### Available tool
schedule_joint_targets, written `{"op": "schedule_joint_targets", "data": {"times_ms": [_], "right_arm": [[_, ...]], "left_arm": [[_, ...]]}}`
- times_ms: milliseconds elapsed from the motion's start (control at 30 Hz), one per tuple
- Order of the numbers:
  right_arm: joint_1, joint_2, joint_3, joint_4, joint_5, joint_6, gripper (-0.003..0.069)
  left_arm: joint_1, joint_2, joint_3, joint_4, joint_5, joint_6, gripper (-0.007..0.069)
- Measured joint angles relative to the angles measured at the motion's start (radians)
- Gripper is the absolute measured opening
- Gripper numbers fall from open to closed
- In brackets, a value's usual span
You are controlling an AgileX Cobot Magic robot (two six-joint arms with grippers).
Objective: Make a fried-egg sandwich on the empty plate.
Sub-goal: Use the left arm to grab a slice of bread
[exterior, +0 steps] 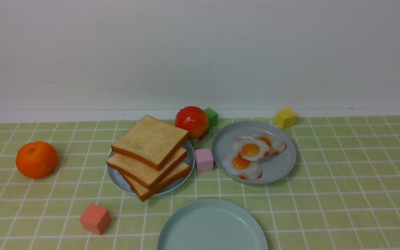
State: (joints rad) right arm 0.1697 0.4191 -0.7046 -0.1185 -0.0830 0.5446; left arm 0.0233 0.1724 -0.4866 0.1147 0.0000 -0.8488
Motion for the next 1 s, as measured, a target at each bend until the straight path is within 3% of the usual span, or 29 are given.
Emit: {"op": "schedule_joint_targets", "data": {"times_ms": [200,333,500,600,667,767,833,1000], "right_arm": [[0.0,0.239,-0.141,-0.067,0.245,0.0,0.0241],[0.0,0.376,-0.125,-0.132,0.271,0.0,0.0241],[0.0,0.523,-0.107,-0.118,0.331,0.0,0.0241],[0.0,0.592,-0.107,-0.069,0.432,-0.001,0.0241],[0.0,0.649,-0.107,0.005,0.556,-0.04,0.0241],[0.008,0.688,-0.106,0.118,0.669,-0.13,0.0241],[0.023,0.711,-0.105,0.266,0.736,-0.277,0.0241],[0.064,0.723,-0.105,0.54,0.752,-0.592,0.0241]], "left_arm": [[0.0,0.274,-0.249,0.036,0.653,0.0,0.0238],[0.0,0.429,-0.27,0.114,0.825,0.036,0.0238],[0.0,0.607,-0.271,0.108,0.746,0.03,0.0238],[0.0,0.718,-0.276,0.044,0.603,0.046,0.0238],[0.0,0.84,-0.298,-0.065,0.523,0.094,0.0238],[0.0,0.951,-0.347,-0.179,0.527,0.182,0.0238],[0.0,1.06,-0.417,-0.324,0.589,0.312,0.0238],[0.0,1.261,-0.583,-0.51,0.679,0.577,0.0238]]}}
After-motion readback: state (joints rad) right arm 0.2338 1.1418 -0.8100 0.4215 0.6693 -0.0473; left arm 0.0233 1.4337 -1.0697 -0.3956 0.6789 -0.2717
